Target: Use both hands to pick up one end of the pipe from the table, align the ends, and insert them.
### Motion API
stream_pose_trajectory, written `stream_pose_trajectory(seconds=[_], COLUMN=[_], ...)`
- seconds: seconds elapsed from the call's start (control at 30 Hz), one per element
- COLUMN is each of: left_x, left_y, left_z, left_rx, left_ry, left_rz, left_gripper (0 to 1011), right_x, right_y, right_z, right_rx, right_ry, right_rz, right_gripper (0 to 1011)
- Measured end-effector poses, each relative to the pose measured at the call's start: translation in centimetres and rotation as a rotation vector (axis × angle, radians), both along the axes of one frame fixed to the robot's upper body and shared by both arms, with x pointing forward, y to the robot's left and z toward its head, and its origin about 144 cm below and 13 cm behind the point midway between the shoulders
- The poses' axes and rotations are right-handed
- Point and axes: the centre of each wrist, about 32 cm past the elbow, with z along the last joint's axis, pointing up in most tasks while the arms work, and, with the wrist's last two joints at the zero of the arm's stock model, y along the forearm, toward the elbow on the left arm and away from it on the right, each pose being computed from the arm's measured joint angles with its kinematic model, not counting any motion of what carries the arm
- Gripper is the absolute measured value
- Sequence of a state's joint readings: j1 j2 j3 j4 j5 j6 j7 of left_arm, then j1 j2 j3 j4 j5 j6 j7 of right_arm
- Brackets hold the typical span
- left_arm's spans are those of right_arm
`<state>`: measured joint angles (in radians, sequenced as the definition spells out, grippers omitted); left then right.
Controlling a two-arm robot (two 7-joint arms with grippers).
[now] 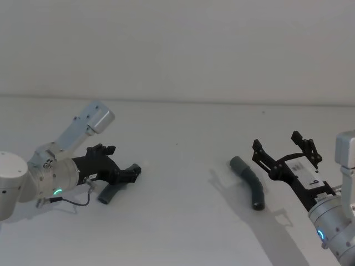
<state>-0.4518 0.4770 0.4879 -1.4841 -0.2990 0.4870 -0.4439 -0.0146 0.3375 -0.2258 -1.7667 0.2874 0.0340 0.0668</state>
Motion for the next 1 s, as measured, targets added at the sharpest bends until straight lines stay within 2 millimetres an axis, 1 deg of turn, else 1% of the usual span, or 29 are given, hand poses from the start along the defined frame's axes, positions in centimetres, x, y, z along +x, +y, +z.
stream_pose_trajectory(seconds=[1.0], left_x=[0.77], left_y=[-0.04], left_z=[0.02], left_rx=[0.014], left_ry=[0.054], left_rz=[0.003], left_gripper=[1002], right_x=[0.0], right_y=[0.0], right_z=[0.0], right_rx=[0.0], right_ry=[0.0], right_rz=[0.0], right_gripper=[1001])
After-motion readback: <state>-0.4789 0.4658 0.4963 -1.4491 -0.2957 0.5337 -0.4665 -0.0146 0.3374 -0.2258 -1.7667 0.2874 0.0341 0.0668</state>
